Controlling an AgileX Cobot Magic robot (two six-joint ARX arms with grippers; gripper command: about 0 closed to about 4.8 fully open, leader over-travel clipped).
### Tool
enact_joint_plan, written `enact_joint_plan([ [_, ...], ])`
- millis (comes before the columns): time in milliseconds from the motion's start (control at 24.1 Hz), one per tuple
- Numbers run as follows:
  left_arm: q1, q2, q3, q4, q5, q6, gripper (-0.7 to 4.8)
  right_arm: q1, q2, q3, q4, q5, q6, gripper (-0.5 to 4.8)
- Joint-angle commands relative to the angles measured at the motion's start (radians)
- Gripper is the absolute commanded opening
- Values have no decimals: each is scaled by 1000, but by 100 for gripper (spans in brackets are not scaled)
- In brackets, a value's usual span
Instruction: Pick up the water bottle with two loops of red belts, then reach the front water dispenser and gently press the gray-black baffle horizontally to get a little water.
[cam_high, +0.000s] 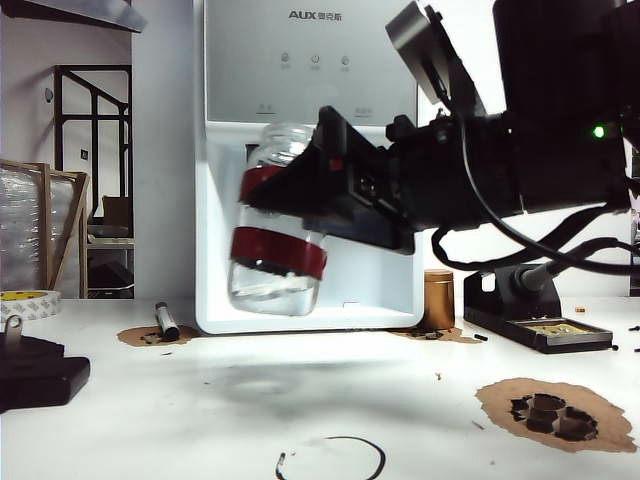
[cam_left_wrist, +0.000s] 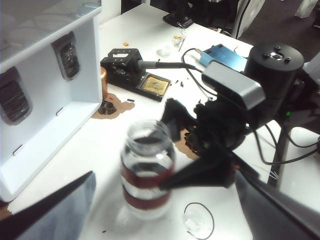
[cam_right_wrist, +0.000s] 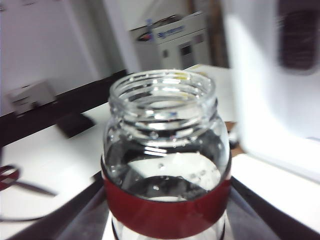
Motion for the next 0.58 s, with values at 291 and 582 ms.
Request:
enact_joint_plan([
  [291, -1, -1, 5, 4, 1, 8, 479, 16, -4, -6, -64, -23, -76, 117],
  [582, -1, -1, 5, 6, 2, 8, 479, 18, 25, -16, -81, 74, -151, 121],
])
